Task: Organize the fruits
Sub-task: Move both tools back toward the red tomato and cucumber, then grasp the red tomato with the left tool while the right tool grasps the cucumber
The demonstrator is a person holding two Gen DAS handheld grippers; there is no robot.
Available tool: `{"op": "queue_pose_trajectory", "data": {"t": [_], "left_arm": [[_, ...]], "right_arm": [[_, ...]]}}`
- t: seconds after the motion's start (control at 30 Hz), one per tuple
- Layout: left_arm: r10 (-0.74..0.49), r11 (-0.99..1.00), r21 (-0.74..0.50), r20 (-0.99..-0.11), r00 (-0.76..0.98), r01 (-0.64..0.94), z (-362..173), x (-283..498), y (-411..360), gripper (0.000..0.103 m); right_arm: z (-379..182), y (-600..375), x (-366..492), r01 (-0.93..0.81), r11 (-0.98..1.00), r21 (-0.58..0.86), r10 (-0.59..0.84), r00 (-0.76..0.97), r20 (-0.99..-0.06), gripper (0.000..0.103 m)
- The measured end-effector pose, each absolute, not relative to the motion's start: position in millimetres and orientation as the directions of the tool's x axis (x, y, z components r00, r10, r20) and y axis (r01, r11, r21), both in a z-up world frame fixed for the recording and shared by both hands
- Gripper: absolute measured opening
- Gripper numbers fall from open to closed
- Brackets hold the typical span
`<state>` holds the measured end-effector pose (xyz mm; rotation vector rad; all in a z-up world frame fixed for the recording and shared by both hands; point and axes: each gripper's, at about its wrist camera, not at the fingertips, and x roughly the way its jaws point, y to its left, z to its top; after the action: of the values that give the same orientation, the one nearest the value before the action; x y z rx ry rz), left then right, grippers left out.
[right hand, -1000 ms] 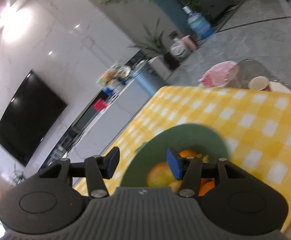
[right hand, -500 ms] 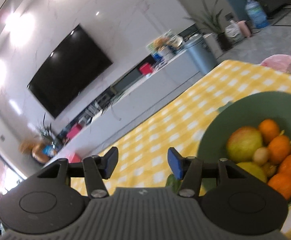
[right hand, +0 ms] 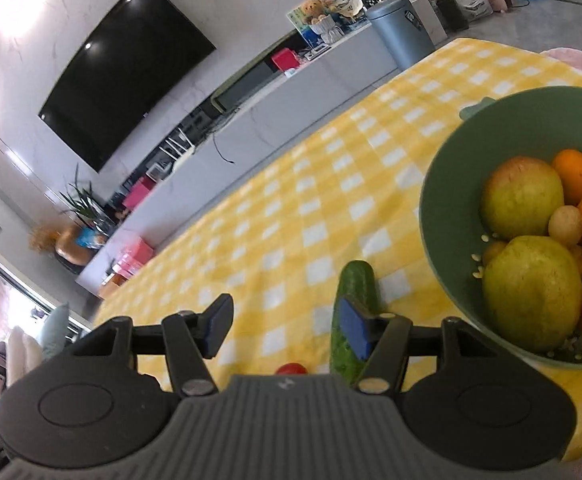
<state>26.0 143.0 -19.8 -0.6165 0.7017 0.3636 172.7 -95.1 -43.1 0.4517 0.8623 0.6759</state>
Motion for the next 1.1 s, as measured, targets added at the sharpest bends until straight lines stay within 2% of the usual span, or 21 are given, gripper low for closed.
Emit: {"op": "queue_pose_trajectory", "data": {"t": [0.07,0.17,0.37,0.6,0.83,0.97,1.1], "left_arm": [[0.093,0.774,-0.422,-0.663,0.743,-0.473,-31.3,28.1,143.0,0.080],[0.088,0.798,-0.409,-0.648,0.757,-0.442,-46.4,33.8,135.9,0.078],[0.068,0.938,-0.215,-0.657,0.751,-0.274,-59.6,55.2,100.7,0.078],[0.027,0.988,-0.095,-0.677,0.735,-0.124,-79.5,78.1,68.9,0.078],[0.057,0.989,-0.067,-0.662,0.748,-0.135,-86.5,83.2,61.4,0.077],[0.094,0.990,-0.018,-0.658,0.748,-0.140,-87.0,83.8,56.9,0.074],[0.110,0.989,-0.003,-0.651,0.751,-0.147,-86.4,83.1,53.2,0.058]], "right_arm": [[-45.7,-90.2,173.4,-0.350,0.724,0.595,0.685,0.466,-0.560,0.049],[-52.8,-84.2,175.8,-0.325,0.762,0.561,0.645,0.465,-0.606,0.048],[-65.7,-81.1,181.3,-0.264,0.821,0.506,0.568,0.470,-0.676,0.048],[-72.9,-86.7,182.4,-0.236,0.829,0.506,0.555,0.461,-0.693,0.048],[-72.1,-89.4,182.8,-0.238,0.822,0.517,0.565,0.457,-0.687,0.048],[-71.3,-88.9,181.7,-0.248,0.826,0.505,0.560,0.461,-0.688,0.048],[-71.8,-89.7,182.3,-0.244,0.825,0.511,0.562,0.459,-0.688,0.048]]}}
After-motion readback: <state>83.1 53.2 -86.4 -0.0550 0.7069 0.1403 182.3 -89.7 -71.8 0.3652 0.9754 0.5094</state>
